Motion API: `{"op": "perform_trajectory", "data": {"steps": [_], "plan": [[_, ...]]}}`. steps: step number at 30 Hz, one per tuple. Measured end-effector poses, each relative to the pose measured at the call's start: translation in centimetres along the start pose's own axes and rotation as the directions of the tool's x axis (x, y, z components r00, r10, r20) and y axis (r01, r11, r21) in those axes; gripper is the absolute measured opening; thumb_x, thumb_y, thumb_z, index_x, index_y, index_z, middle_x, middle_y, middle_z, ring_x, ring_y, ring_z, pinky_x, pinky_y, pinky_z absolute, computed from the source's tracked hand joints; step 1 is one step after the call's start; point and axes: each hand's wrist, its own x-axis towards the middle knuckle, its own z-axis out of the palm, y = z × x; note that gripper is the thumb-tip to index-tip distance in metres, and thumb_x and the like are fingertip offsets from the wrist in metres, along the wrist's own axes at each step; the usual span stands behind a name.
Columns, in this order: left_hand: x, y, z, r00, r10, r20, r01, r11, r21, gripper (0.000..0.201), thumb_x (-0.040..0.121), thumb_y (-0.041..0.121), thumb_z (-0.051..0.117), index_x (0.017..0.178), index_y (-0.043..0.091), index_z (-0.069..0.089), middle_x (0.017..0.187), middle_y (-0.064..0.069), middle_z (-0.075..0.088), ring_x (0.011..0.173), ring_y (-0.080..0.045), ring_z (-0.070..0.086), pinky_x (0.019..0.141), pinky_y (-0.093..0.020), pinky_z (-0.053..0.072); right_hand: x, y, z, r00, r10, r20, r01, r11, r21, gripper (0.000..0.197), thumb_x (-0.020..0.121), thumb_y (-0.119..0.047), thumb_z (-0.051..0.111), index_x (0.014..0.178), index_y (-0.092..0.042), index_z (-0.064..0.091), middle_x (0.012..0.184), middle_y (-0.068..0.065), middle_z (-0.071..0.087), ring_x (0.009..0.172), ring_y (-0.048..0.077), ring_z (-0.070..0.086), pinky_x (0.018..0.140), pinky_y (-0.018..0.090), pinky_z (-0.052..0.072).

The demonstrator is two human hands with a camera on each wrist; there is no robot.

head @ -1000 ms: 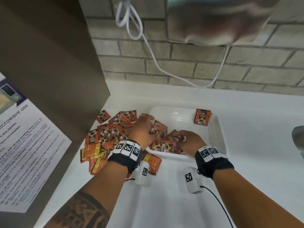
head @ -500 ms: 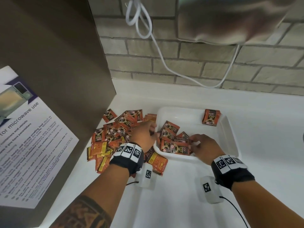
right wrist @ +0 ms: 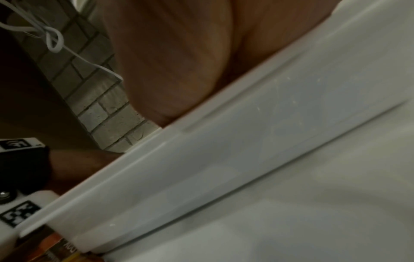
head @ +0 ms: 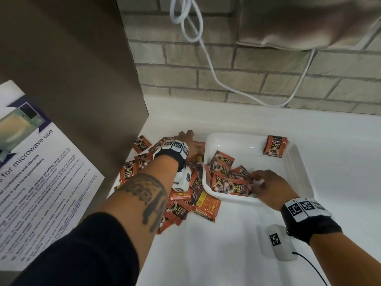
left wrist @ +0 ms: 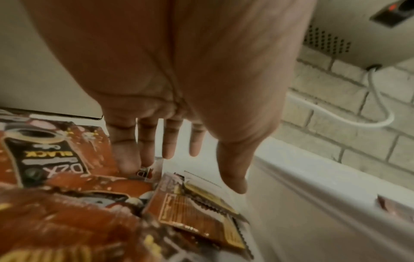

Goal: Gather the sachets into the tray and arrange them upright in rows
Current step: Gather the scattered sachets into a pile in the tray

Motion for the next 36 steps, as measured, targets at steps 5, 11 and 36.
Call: {"op": "perform_trajectory", "data": {"steps": [5,11,36], "plan": [[1.6,-0.1,0.9,0.998,0.054,0.027,-0.058,0.98,0.188,0.064,0.092,0.051,0.059,0.148,0.03,0.035,0.144,-0.014,0.039,0.13,-0.039,0.044,0.104,-0.051,0.043,-0.1,-0.3,-0.1,1.0,0.012,0.0,-0.012,1.0,0.016,0.038,0.093,-0.035,0.064,0.128,-0.022,0.059,0.129,0.003,0.056,0.108,0.021,0.061,0.093,0.031,0.047],[1.4,-0.2,0.2,0.997,0.071,0.034,-0.075,0.989,0.126,0.067,0.082,0.028,0.08,0.14,0.02,0.049,0.134,-0.007,0.054,0.118,-0.03,0.058,0.084,-0.033,0.045,0.1,-0.6,-0.3,0.999,0.043,-0.029,-0.04,0.996,0.074,0.031,0.093,-0.029,0.064,0.124,-0.022,0.063,0.129,0.001,0.058,0.106,0.021,0.062,0.088,0.028,0.047],[-0.8,-5.0,-0.4,0.987,0.124,-0.106,-0.127,0.991,-0.028,0.029,0.084,0.017,0.072,0.113,0.015,0.066,0.112,-0.005,0.069,0.102,-0.026,0.066,0.089,-0.03,0.05,3.8,-19.1,3.5,0.908,-0.221,0.355,0.399,0.715,-0.575,0.054,0.083,-0.012,0.071,0.133,-0.018,0.053,0.118,0.0,0.063,0.113,0.023,0.06,0.107,0.045,0.031]]}}
